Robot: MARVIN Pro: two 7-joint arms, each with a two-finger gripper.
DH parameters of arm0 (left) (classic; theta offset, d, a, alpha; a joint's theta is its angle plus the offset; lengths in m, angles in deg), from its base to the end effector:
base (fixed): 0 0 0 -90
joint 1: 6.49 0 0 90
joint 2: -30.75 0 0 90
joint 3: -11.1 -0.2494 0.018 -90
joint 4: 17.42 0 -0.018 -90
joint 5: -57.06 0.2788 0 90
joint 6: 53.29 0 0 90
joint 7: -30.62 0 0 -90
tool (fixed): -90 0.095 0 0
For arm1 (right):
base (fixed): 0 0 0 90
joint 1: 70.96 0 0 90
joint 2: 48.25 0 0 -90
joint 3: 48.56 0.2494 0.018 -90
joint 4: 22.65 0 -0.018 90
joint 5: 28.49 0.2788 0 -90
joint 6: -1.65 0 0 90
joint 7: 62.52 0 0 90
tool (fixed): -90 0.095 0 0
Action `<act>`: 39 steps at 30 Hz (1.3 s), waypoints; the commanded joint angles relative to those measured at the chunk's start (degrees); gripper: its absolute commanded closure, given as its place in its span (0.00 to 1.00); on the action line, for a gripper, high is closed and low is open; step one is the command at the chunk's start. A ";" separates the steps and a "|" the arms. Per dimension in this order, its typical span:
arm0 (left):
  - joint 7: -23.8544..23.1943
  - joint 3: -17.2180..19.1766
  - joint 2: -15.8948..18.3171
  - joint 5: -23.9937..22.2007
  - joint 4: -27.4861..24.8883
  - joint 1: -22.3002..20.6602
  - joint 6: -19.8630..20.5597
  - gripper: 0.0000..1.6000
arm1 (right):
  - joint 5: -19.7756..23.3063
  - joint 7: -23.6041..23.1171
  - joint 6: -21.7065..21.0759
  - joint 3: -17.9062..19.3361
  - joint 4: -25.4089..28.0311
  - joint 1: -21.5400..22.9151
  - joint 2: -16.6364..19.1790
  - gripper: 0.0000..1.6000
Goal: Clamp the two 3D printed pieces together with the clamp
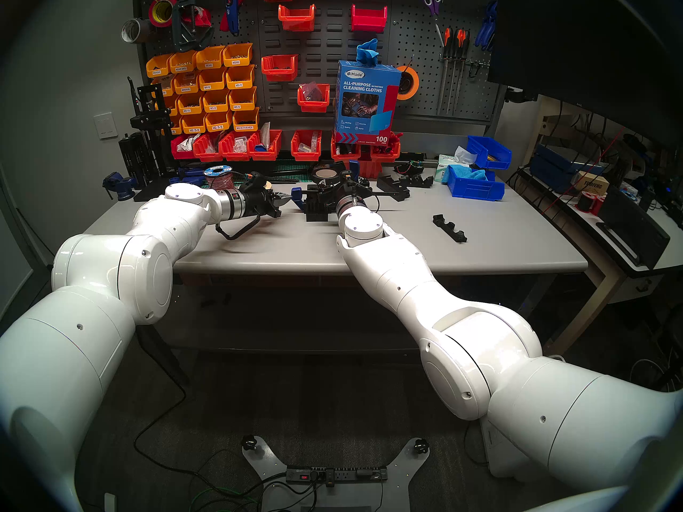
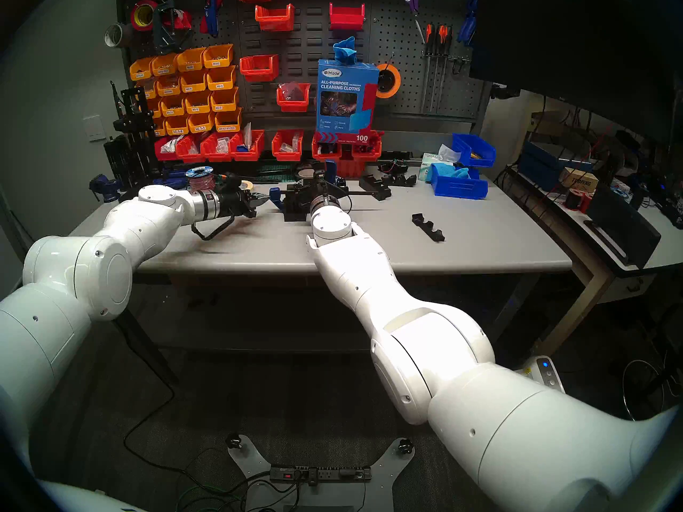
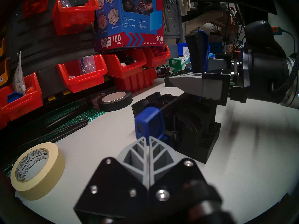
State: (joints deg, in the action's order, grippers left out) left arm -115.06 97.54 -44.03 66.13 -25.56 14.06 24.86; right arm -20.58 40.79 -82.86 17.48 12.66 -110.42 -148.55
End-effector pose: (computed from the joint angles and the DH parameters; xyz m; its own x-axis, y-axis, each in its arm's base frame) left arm 0.5585 0.0733 -0.1660 0.0663 -0.2935 0.9537 -0.7063 -0.6889 -0.1629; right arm 0.5502 0.1682 -0.1777 -0.0464 0.0604 0.9971 0.1593 -0.9849 0.0670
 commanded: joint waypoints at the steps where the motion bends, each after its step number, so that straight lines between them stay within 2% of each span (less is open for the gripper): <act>1: -0.24 0.10 -1.78 -0.24 -0.71 -1.79 -0.23 1.00 | 0.34 2.09 1.52 0.27 2.55 0.58 -2.62 0.00; 27: -0.11 0.92 -1.78 -0.51 -0.34 -1.24 -0.41 1.00 | -1.19 13.81 3.28 -1.31 2.29 -0.86 -5.71 0.00; 39: -0.11 1.47 -1.73 -0.56 -0.15 -1.03 -0.26 1.00 | -1.85 17.13 3.54 -1.85 2.21 1.29 -5.26 0.00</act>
State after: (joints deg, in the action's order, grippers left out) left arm -114.82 98.71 -44.40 66.00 -25.07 14.69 24.64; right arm -21.47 56.73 -80.20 15.86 13.05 -112.49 -153.08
